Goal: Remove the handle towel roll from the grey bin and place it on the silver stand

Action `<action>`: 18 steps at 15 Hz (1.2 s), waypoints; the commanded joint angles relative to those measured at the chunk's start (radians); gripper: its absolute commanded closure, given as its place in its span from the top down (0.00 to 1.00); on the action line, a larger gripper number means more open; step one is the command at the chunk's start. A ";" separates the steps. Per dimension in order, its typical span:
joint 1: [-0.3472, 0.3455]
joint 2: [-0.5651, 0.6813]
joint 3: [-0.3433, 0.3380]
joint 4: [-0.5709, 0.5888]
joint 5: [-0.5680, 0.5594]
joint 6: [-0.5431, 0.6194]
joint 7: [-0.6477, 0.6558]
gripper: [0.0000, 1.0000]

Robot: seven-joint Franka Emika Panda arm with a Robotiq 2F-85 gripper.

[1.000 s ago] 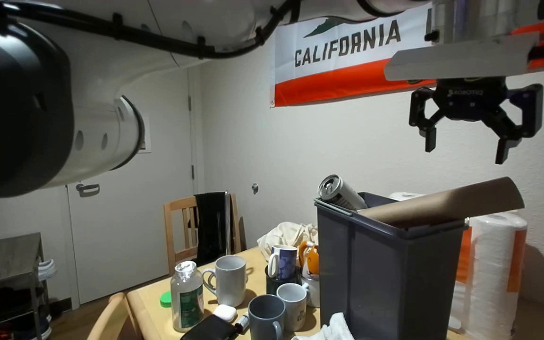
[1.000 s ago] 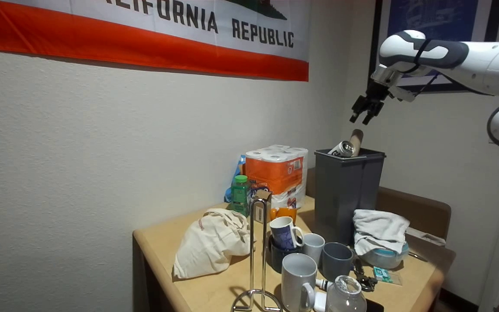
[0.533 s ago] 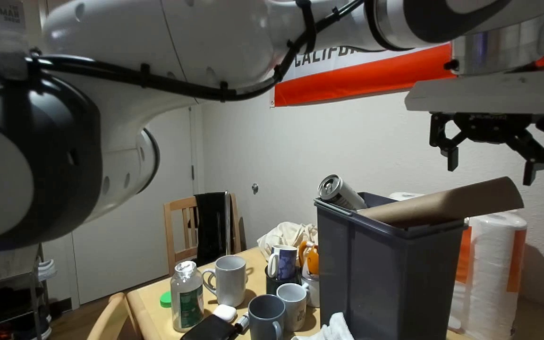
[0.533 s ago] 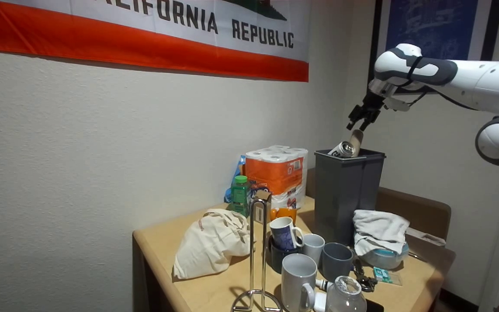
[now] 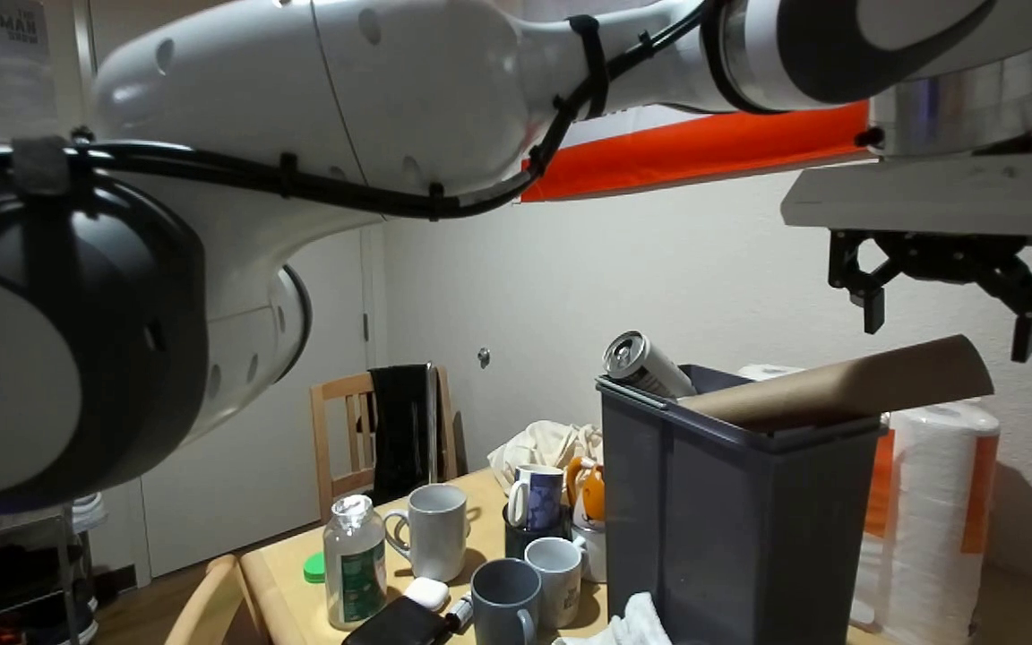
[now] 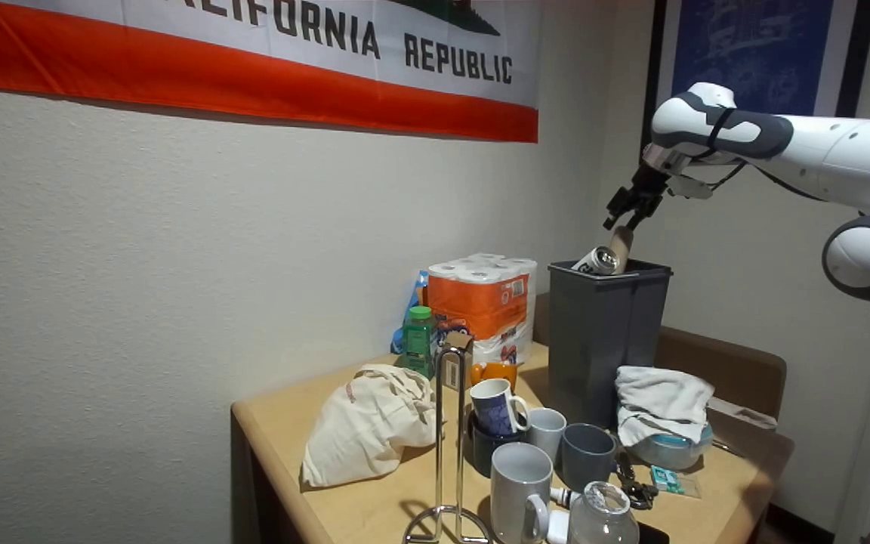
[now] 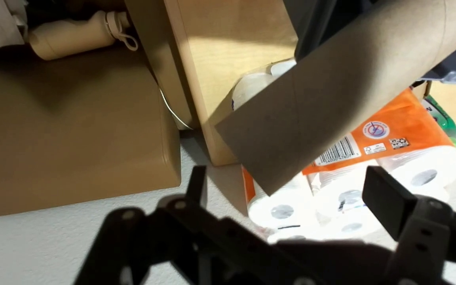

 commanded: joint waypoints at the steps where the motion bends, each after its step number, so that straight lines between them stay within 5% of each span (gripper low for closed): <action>1: -0.003 -0.043 0.005 -0.051 0.004 -0.032 0.006 1.00; 18: -0.012 -0.065 0.015 -0.047 0.025 -0.219 0.033 1.00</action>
